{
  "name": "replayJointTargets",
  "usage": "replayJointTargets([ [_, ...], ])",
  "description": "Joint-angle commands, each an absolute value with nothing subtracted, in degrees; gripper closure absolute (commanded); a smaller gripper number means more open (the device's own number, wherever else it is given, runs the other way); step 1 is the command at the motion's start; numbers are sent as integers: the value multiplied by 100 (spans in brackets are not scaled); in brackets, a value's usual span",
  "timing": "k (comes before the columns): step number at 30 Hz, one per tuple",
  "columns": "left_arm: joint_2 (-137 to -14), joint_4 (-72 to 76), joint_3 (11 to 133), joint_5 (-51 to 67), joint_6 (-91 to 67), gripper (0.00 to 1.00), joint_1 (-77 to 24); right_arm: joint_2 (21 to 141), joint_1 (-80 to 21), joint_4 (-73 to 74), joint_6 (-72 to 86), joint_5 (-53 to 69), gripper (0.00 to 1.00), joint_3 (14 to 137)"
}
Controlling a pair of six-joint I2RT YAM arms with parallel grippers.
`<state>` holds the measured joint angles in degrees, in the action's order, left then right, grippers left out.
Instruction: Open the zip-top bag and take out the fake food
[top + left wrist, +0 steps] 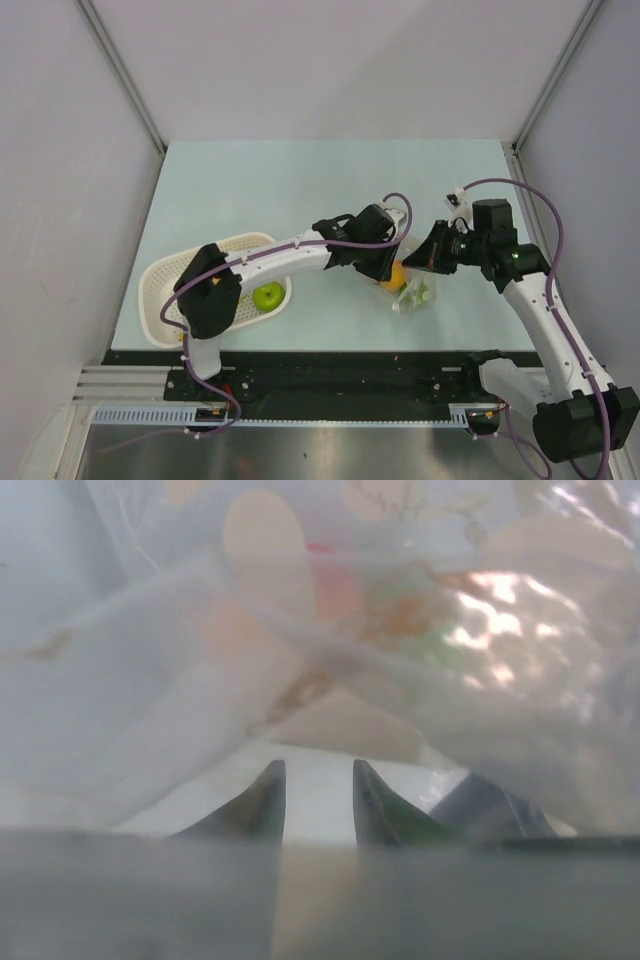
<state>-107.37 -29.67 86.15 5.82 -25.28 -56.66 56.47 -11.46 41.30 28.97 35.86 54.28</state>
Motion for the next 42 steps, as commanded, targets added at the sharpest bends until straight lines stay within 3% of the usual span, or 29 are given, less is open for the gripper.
replayJointTargets([
  [1,-10775,-3049,8965,150,-2408,63,-5687,5625,-1107,3991,2988,4218,100,5537],
  [14,-9932,-2593,7726,543,-2628,61,-5695,5318,-1688,3454,3744,4395,100,5300],
  [19,-10107,-2593,7681,940,-2628,50,-5704,5072,-1477,3498,3727,4342,100,4773],
  [27,-10608,-3067,7813,598,-2566,29,-5713,4816,-1239,3753,3595,4307,100,4465],
  [36,-10995,-3498,8165,-298,-2391,22,-5713,4895,-1222,3744,3577,4228,100,4447],
  [42,-11092,-3226,7910,-80,-2364,20,-5722,4904,-1230,3735,3595,4210,100,4412],
])
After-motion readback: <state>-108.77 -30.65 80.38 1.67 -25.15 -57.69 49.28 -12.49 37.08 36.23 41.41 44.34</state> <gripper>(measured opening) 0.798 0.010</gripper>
